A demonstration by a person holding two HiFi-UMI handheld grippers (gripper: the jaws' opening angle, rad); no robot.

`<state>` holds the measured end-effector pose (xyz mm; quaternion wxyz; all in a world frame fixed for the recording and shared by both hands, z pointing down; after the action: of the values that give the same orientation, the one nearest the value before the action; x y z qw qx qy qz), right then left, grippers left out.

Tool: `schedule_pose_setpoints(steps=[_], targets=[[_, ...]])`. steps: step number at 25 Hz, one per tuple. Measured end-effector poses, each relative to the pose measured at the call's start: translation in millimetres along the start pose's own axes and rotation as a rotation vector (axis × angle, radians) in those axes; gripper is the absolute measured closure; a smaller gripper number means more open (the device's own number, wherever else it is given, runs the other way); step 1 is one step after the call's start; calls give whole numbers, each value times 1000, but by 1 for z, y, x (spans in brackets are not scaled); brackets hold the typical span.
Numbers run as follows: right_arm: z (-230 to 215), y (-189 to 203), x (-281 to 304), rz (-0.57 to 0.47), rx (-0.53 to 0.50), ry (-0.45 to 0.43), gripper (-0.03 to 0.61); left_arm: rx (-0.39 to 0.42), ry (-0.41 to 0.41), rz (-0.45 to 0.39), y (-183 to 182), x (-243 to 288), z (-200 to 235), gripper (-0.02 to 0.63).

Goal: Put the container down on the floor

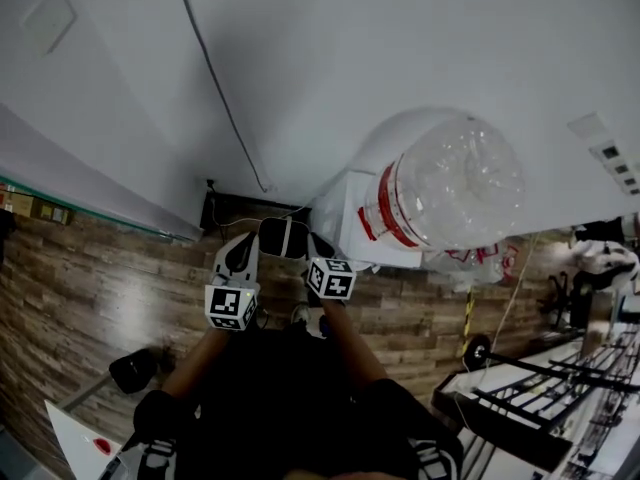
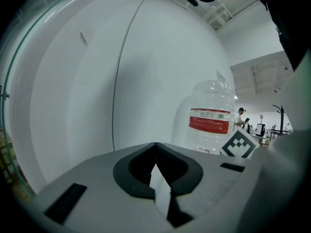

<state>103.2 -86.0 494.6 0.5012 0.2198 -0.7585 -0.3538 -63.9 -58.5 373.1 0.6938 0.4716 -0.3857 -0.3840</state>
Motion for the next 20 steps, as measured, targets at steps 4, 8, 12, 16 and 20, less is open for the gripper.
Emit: schedule_pose_setpoints(steps=[4, 8, 12, 16, 20], targets=[[8, -35, -33, -112, -50, -16, 546, 13, 2, -15, -7, -3, -5, 586], [19, -66, -74, -232, -78, -11, 546, 17, 5, -26, -12, -9, -7, 586], [28, -83, -110, -330, -108, 13, 546, 18, 12, -37, -20, -16, -12, 586], [33, -84, -135, -399, -84, 29, 546, 32, 26, -60, -29, -17, -18, 586], [37, -75, -146, -408, -89, 32, 546, 33, 40, -79, -37, -16, -24, 586]])
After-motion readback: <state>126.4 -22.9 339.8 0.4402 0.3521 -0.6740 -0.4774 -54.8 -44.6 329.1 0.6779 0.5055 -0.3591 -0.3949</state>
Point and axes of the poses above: the fingertips, and each gripper's own axes: x forward along the fingers, z to its left, y out of its underside, the point moved 3 cm from there along -x, backward along the fingers, and after that the axes turned 6 degrees about -x, right-handed, at the moved point
